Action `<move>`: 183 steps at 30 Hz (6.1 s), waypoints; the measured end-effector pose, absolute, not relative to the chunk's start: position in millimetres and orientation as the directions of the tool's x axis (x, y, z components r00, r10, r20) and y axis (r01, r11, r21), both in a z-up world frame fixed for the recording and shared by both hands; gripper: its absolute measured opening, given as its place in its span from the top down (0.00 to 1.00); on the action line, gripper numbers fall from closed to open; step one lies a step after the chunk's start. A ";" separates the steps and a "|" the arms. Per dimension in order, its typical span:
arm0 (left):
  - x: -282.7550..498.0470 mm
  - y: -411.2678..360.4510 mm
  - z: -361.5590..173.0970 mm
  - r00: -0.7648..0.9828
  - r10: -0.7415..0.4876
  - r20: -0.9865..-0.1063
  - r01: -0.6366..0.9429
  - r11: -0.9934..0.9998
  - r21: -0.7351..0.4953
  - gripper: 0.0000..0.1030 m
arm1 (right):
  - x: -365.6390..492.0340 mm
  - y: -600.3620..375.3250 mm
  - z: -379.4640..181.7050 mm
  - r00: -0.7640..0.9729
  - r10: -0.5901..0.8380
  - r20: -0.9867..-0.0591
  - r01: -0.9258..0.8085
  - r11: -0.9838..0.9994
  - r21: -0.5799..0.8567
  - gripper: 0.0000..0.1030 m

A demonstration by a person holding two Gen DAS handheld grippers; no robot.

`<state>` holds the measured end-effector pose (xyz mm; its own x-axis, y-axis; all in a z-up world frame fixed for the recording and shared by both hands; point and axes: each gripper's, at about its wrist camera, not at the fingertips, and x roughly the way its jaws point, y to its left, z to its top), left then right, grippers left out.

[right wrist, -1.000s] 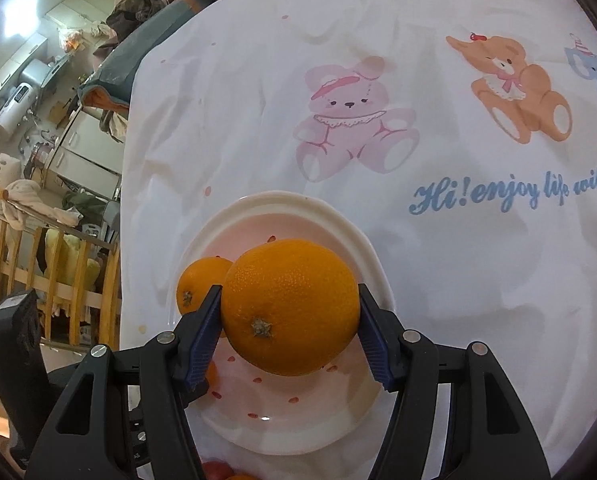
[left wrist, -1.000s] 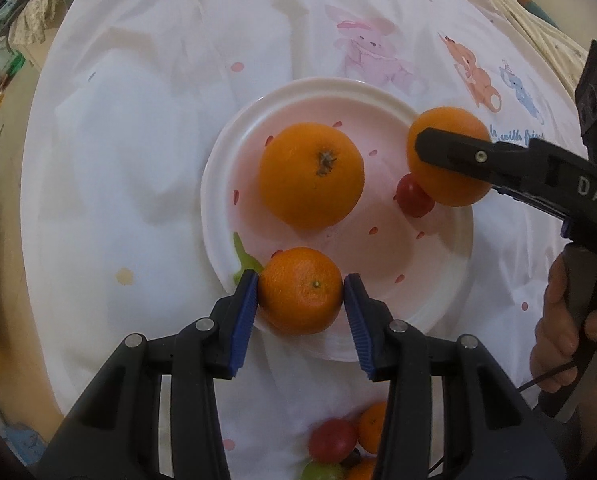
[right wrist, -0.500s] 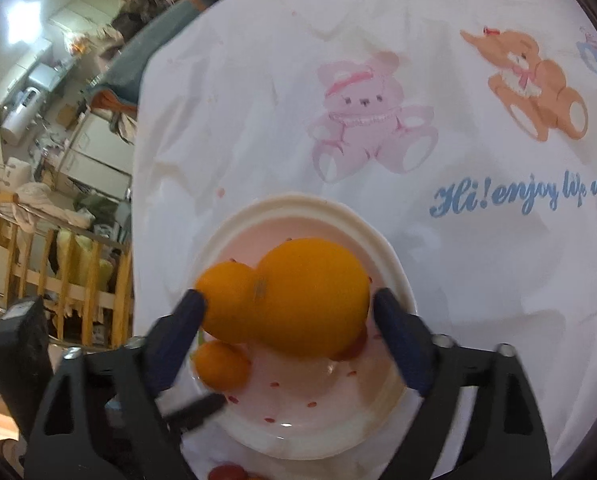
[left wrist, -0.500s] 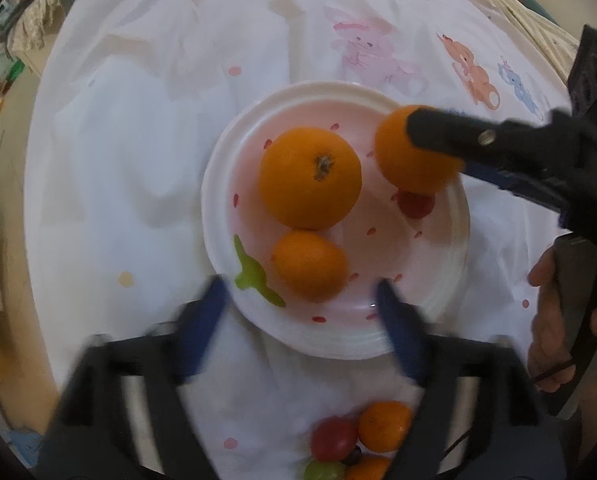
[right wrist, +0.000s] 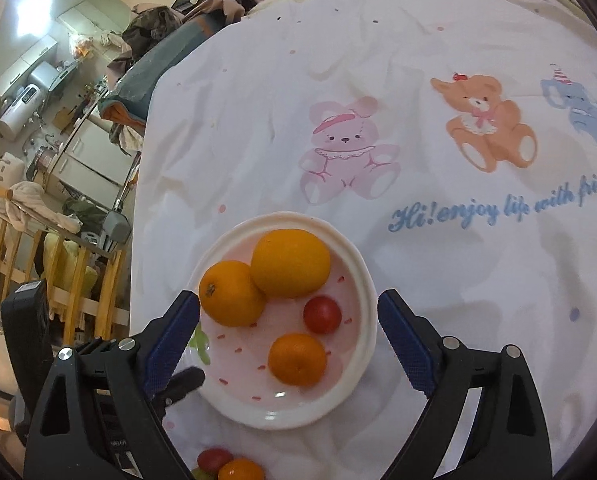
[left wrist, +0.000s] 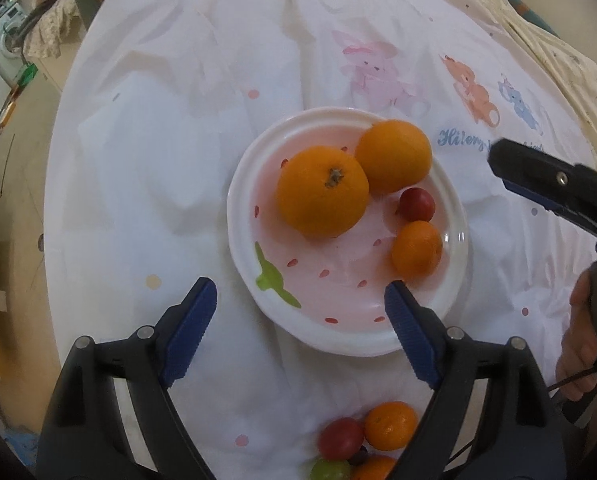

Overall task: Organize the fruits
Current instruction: 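Lower the orange and tangerine onto the pink plate and open both tools, then lift both open tools away from the plate, then lower the right tool onto a tangerine in the fruit cluster and close it, then grasp the red tomato with the left tool while the right tool holds the tangerine, then carry the tangerine and red tomato onto the plate and open both tools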

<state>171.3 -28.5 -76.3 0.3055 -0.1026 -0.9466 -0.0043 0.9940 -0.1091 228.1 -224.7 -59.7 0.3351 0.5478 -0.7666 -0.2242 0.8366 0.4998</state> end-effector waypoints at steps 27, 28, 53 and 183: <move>100.5 1.5 -15.5 0.470 -0.026 -0.882 -0.082 0.994 -0.072 0.19 | 121.7 -247.3 -23.0 0.437 0.461 -0.772 -0.213 0.887 0.410 0.10; 94.9 2.3 -15.5 0.468 -0.028 -0.883 -0.081 0.994 -0.075 0.19 | 117.0 -247.7 -23.3 0.436 0.456 -0.776 -0.203 0.890 0.408 0.10; 49.1 -4.2 -78.5 0.252 -0.124 -0.960 -0.123 0.980 -0.159 0.20 | 69.7 -247.0 -58.5 0.287 0.503 -0.815 -0.103 0.862 0.496 0.12; 179.0 -46.1 -77.2 0.322 -0.108 -0.941 0.134 0.989 -0.067 0.74 | 220.9 -238.6 -92.4 0.268 0.533 -0.802 -0.133 0.845 0.518 0.55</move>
